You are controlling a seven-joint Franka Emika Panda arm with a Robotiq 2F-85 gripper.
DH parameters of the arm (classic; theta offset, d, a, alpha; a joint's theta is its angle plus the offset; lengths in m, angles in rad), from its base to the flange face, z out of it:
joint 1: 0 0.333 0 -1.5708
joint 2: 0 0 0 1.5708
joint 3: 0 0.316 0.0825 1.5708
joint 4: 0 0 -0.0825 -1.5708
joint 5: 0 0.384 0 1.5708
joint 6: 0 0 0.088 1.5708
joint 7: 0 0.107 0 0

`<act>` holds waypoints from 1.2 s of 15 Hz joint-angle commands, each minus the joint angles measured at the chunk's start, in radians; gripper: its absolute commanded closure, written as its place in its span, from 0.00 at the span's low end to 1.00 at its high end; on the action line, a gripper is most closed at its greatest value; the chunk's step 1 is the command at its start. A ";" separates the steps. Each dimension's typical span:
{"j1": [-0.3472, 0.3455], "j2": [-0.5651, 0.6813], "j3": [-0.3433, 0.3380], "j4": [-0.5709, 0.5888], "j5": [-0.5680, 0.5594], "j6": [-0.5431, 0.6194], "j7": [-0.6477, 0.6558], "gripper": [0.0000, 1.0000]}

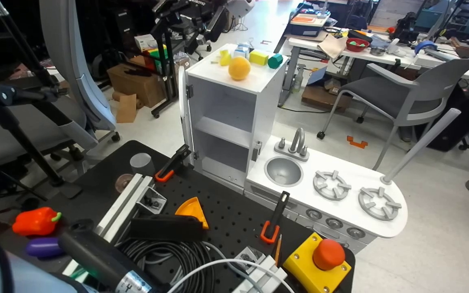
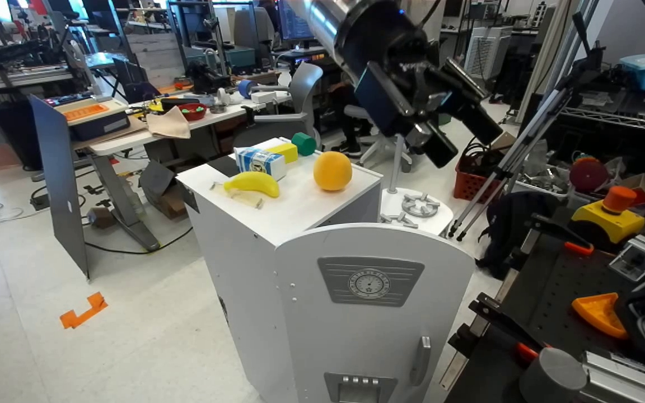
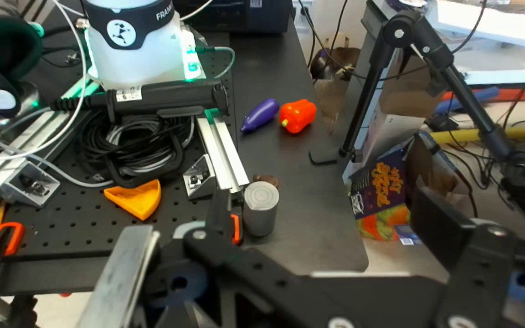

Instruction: Close the cabinet door

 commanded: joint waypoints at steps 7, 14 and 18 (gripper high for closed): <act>0.105 0.395 -0.054 0.446 -0.018 -0.248 0.180 0.00; 0.159 0.475 -0.133 0.566 -0.110 -0.189 0.316 0.00; 0.174 0.442 -0.161 0.581 -0.196 -0.126 0.363 0.00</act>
